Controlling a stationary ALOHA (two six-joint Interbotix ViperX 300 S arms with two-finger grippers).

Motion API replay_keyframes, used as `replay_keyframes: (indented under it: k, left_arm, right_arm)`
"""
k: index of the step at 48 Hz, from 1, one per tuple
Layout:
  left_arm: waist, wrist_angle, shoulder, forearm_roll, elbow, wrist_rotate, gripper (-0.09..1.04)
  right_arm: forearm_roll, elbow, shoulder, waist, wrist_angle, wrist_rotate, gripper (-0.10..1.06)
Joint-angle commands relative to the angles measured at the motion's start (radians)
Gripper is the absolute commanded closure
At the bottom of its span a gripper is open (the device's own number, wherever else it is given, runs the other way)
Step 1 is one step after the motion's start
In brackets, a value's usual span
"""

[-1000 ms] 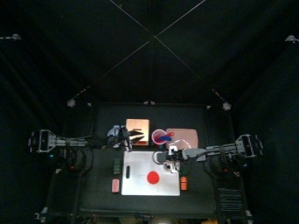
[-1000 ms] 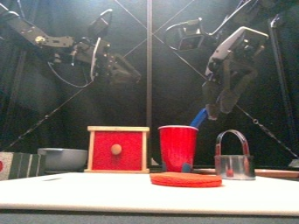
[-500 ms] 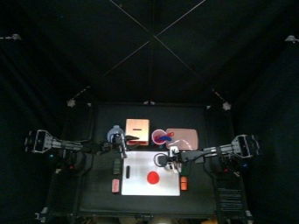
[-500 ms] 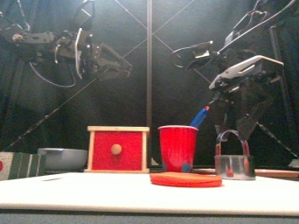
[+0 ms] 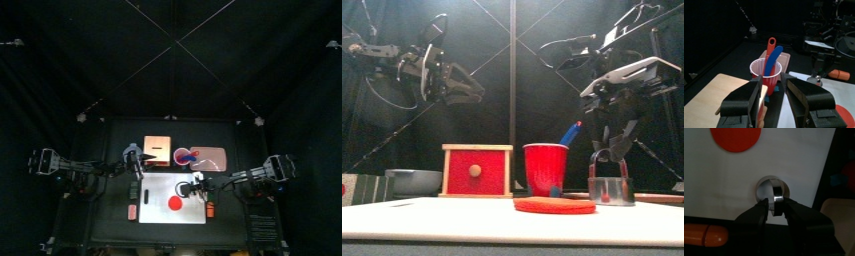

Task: Get the cutter from the drawer then cut the dough then place the extra dough in the bowl
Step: Cut the dough

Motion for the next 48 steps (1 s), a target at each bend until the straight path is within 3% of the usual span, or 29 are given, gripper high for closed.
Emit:
replay_keyframes:
  k: [1, 23, 48]
  left_arm:
    - [-0.003, -0.012, -0.008, -0.002, -0.012, 0.003, 0.19]
    - [-0.008, -0.012, -0.008, -0.026, 0.0, 0.0, 0.19]
    - [-0.008, -0.012, 0.003, -0.046, 0.005, 0.0, 0.19]
  right_arm:
    - [-0.003, -0.035, -0.006, 0.0, -0.002, 0.003, 0.36]
    - [0.006, -0.201, 0.021, 0.028, 0.118, 0.055, 0.41]
    - [-0.037, -0.394, 0.153, 0.089, 0.163, 0.334, 0.41]
